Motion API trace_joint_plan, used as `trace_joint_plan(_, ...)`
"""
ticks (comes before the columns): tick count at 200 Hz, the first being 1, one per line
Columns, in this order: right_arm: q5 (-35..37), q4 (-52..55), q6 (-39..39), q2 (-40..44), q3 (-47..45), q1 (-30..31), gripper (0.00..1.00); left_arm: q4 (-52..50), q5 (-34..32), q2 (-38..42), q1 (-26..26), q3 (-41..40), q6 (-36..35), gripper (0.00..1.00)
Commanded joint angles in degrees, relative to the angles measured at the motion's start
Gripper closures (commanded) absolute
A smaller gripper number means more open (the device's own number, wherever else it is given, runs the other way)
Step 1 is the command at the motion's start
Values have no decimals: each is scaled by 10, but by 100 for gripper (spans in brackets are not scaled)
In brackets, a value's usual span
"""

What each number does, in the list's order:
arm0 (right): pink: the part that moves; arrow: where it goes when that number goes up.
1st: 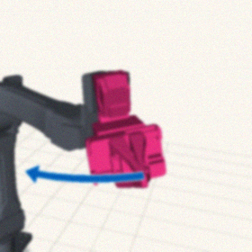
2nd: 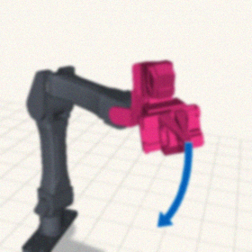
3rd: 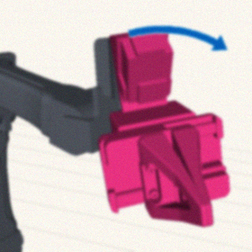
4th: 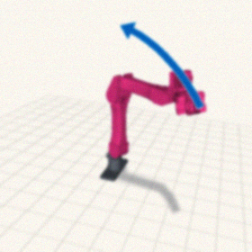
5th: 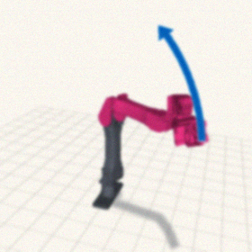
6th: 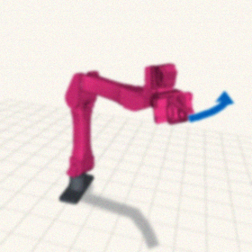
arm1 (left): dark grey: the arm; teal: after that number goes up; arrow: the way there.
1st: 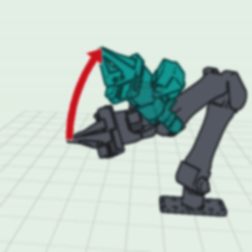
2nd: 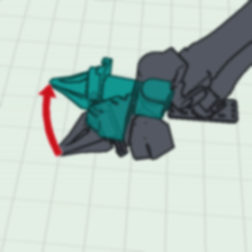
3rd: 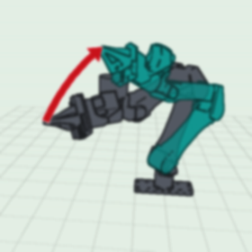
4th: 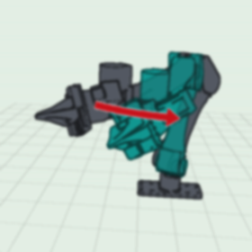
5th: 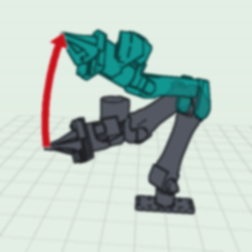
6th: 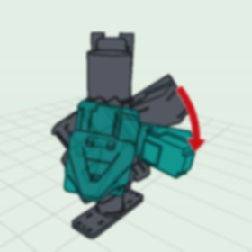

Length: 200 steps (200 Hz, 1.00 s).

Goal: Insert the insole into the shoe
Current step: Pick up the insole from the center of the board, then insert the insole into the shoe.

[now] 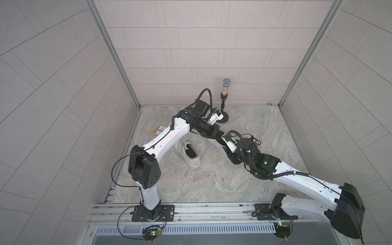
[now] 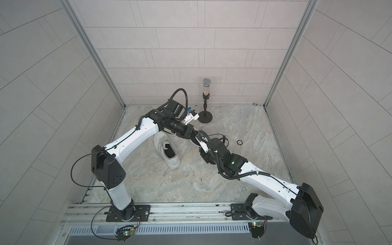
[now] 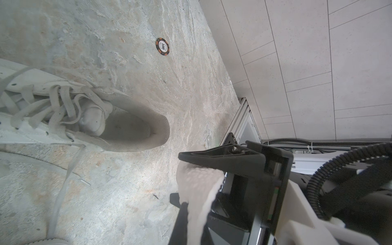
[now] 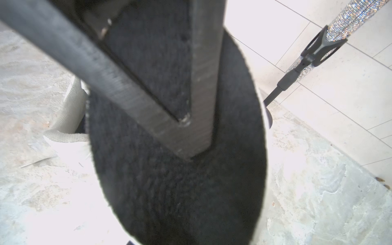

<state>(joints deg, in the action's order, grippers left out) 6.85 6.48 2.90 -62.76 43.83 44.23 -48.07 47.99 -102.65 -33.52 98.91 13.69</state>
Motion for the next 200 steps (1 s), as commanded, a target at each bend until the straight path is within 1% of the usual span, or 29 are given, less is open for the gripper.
trace_joint_plan(1, 14, 26, 7, 22, -6, -3, 61, -5, -13, 1, 7, 0, 11, 99)
trace_joint_plan(10, 5, 38, 9, 24, -5, -3, 64, -4, -11, 0, 8, 2, 11, 97)
trace_joint_plan(18, -3, 51, 9, 24, -2, -3, 66, -4, -12, -2, 8, 4, 11, 94)
trace_joint_plan(26, -13, 66, 8, 21, 3, -4, 68, -2, -13, -4, 9, 4, 12, 87)
trace_joint_plan(36, -23, 87, 4, 15, 13, -6, 70, 0, -14, -4, 9, 4, 14, 75)
trace_joint_plan(56, -48, 126, -7, 7, 30, -15, 71, 11, -13, -2, 10, 3, 20, 58)
trace_joint_plan(77, -101, 184, -26, -12, 58, -51, 71, 30, -23, 10, 13, 5, 29, 47)
trace_joint_plan(93, -129, 236, -36, -29, 84, -81, 71, 35, -76, 25, 18, 4, 32, 43)
trace_joint_plan(108, -139, 296, -52, -51, 119, -112, 70, 44, -170, 42, 22, -14, 29, 43)
trace_joint_plan(122, -159, 356, -73, -76, 156, -147, 70, 73, -232, 55, 17, -43, 14, 44)
trace_joint_plan(139, -197, 423, -105, -102, 193, -188, 70, 85, -311, 50, -12, -56, -35, 43)
trace_joint_plan(159, -237, 492, -120, -122, 226, -215, 71, 90, -402, 27, -48, -53, -82, 38)
trace_joint_plan(171, -239, 523, -124, -128, 237, -217, 71, 90, -435, 7, -63, -44, -101, 35)
trace_joint_plan(180, -240, 539, -127, -130, 240, -216, 71, 87, -446, -11, -70, -35, -103, 33)
trace_joint_plan(200, -239, 551, -128, -124, 241, -217, 71, 68, -440, -51, -72, -5, -75, 30)
